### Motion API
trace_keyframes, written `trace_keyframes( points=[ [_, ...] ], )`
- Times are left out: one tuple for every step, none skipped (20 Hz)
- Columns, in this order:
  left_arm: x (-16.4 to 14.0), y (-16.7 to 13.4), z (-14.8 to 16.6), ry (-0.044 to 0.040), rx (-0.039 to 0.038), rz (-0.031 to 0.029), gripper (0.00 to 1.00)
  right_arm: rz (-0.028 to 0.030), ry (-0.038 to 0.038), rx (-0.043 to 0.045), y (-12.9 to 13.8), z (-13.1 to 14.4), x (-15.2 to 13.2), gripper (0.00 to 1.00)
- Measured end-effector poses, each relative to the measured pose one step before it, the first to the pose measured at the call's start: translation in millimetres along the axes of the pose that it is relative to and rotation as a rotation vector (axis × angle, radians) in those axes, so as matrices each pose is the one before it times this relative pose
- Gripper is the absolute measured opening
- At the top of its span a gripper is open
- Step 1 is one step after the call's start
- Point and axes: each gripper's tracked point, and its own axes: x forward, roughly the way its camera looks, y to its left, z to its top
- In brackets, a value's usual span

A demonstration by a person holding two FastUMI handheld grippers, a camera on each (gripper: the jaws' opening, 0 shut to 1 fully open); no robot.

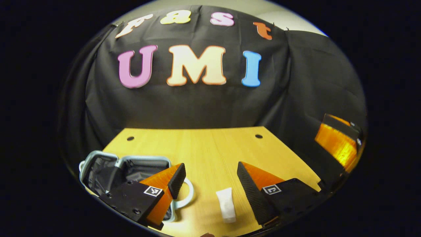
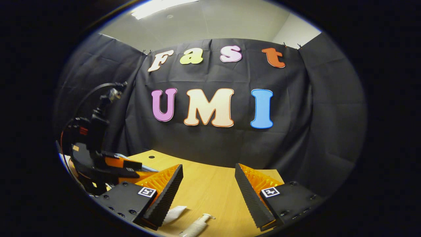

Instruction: First open the suitcase, pack the skin care products into it, and then close the suitcase.

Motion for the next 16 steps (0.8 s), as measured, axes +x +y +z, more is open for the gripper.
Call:
trace_keyframes(
  points=[
    [-0.96,-5.82,-8.1,0.03649,-0.01153,-0.01243,0.95,-0.00585,0.00712,-0.00448,-2.93,-1.58,-2.15,1.0],
    [-1.89,-4.65,-7.63,0.03552,-0.00981,-0.01202,0.96,-0.00594,0.00611,-0.00378,-3.38,-2.37,-2.08,1.0],
    [-2.49,-3.53,-5.14,0.03123,-0.00632,-0.01039,0.96,-0.00647,0.00536,-0.00373,-3.57,-1.06,-1.63,1.0],
    [0.99,-2.71,-7.23,0.02788,-0.00319,-0.00973,0.96,-0.00765,0.00543,-0.00331,-3.51,-1.97,-1.87,1.0],
    [0.89,-1.49,-7.49,0.03065,-0.00305,-0.00622,0.97,-0.00655,0.00618,-0.00212,-3.03,-1.55,-0.83,1.0],
    [1.07,-2.0,-9.1,0.03225,-0.00431,-0.00909,0.94,-0.00644,0.00872,-0.00121,-2.8,-3.01,-1.08,1.0],
    [3.52,-1.0,-8.85,0.03107,-0.00993,-0.00508,0.96,-0.00725,0.00995,-0.0003,-2.86,-2.53,-0.8,1.0],
    [10.51,-3.47,-12.58,0.03165,-0.01086,-0.00822,0.97,-0.0057,0.00813,0.00166,-2.09,-1.95,-0.62,1.0],
    [9.11,-2.28,-10.13,0.02861,-0.01199,-0.00231,0.97,-0.00524,0.00731,0.00263,-1.83,-1.22,0.36,1.0],
    [10.16,1.4,-11.53,0.03066,-0.00979,0.00221,0.97,-0.00295,0.00791,0.00273,-0.74,-1.69,0.23,1.0],
    [7.73,1.42,-10.21,0.0313,-0.00761,0.00346,0.97,-0.00171,0.0114,0.00243,-0.14,-3.44,1.02,1.0],
    [7.39,0.26,-10.58,0.0288,-0.01061,0.00062,0.97,-0.00039,0.01968,0.00484,0.69,-6.41,2.54,1.0],
    [8.21,1.28,-8.14,0.02468,-0.00876,0.00135,0.97,0.00022,0.02575,0.00914,1.03,-7.43,3.08,1.0],
    [5.34,2.95,-6.74,0.01692,-0.00808,0.00144,0.98,-0.00093,0.03316,0.01051,0.42,-9.57,3.07,1.0],
    [3.96,2.17,-5.8,0.01453,-0.00815,0.00336,0.98,-0.00239,0.037,0.01114,-0.33,-10.0,3.44,1.0],
    [5.01,0.99,-6.76,0.01118,-0.01211,-0.00313,0.96,-0.00222,0.03172,0.01045,0.75,-8.57,3.63,1.0]
  ],
)
